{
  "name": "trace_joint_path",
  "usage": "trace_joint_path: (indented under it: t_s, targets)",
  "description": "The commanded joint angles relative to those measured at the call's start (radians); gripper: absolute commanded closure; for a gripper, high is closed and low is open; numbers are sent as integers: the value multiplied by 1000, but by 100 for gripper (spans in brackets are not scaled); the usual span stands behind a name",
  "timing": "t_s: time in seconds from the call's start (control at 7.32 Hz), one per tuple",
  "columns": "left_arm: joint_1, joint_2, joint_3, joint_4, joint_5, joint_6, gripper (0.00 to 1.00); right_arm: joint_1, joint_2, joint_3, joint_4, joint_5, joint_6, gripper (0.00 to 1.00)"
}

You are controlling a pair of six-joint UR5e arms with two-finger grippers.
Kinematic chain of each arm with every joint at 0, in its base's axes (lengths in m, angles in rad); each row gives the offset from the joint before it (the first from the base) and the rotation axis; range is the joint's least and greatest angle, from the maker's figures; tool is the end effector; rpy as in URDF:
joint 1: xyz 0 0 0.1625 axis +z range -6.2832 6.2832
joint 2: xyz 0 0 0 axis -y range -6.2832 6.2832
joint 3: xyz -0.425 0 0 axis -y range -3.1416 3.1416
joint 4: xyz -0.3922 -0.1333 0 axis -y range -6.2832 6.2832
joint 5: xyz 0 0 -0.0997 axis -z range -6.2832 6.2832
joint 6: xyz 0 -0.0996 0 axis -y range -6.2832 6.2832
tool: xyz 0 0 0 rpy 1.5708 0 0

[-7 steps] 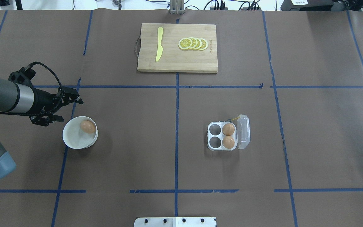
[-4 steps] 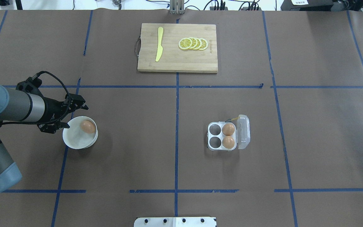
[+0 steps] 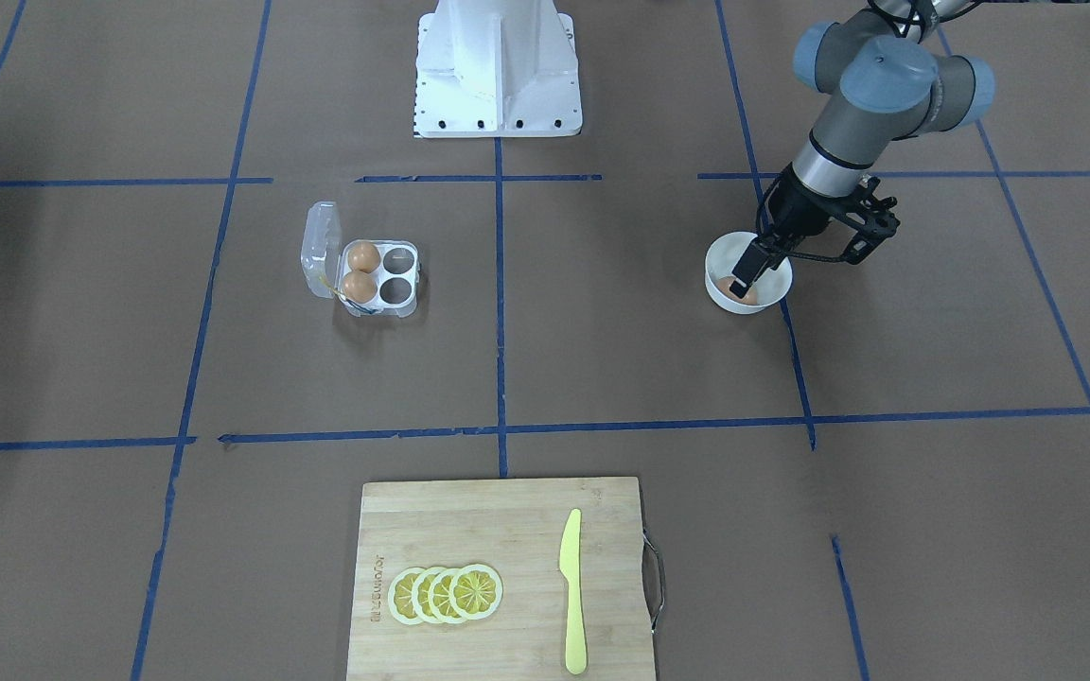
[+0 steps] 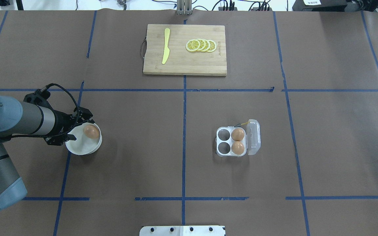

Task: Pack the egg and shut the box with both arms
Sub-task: 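Lower the left gripper into the bowl and close it on the egg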

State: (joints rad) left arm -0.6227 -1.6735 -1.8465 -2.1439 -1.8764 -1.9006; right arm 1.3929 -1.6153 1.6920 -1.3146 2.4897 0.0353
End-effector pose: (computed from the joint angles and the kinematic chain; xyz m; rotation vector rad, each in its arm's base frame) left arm 0.3810 -0.4008 0.4143 -0.1447 0.9983 -0.7277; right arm -0.0328 -0.4880 0.5816 0.2110 -0.9404 -0.2843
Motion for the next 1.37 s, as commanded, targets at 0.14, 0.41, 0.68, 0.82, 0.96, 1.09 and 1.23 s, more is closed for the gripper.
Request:
trace_joint_path:
  t_s: [0.14, 0.41, 0.68, 0.82, 0.96, 1.09, 1.23]
  targets:
    - [9, 0, 6, 1, 0, 0, 25, 0, 0, -2, 0, -2, 0, 0]
    - [17, 0, 12, 1, 0, 1, 26, 0, 0, -2, 0, -2, 0, 0]
    - [24, -2, 13, 1, 0, 2, 28, 0, 0, -2, 0, -2, 0, 0]
    - [24, -9, 15, 1, 0, 2, 28, 0, 0, -2, 0, -2, 0, 0]
    - [26, -12, 20, 2, 0, 2, 28, 0, 0, -2, 0, -2, 0, 0]
    - [29, -14, 30, 2, 0, 3, 28, 0, 0, -2, 0, -2, 0, 0]
    - [31, -21, 33, 7, 0, 5, 30, 0, 0, -2, 0, 0, 0, 0]
